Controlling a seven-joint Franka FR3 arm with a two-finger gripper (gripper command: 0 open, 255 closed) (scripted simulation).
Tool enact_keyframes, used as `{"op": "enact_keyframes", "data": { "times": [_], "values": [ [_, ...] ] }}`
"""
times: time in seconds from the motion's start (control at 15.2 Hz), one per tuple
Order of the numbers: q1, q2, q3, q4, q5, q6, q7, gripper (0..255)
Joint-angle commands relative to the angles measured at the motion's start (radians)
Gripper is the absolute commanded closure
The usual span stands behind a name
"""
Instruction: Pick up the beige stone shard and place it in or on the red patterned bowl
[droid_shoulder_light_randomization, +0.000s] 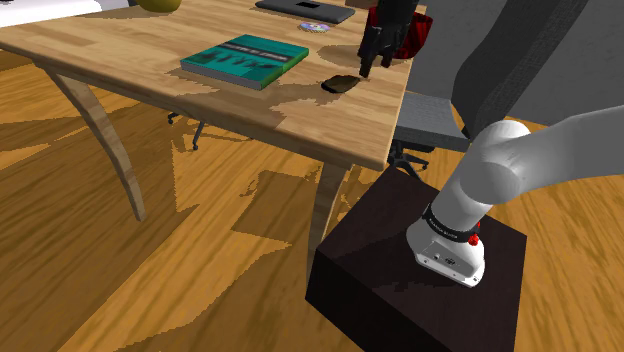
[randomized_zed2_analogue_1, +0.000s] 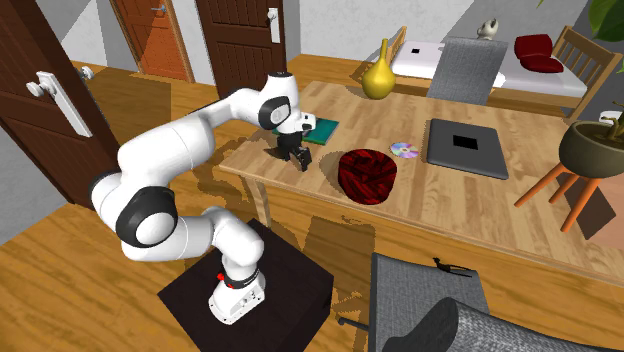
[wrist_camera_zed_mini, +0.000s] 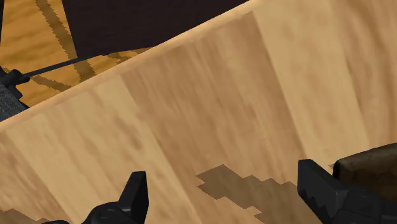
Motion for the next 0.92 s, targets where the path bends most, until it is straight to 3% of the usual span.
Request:
{"op": "enact_keyframes", "data": {
  "times": [0.0,0.33,0.66,0.86],
  "values": [
    [0.000,0.000,0.000,0.000,0.000,0.000,0.000,0],
    [-0.163,0.024,0.261,0.097,0.138,-0.105,0.647,0],
    [-0.378,0.160,0.504,0.303,0.243,-0.193,1.290,0],
    [-0.381,0.154,0.512,0.275,0.250,-0.170,1.297,0]
  ]
}}
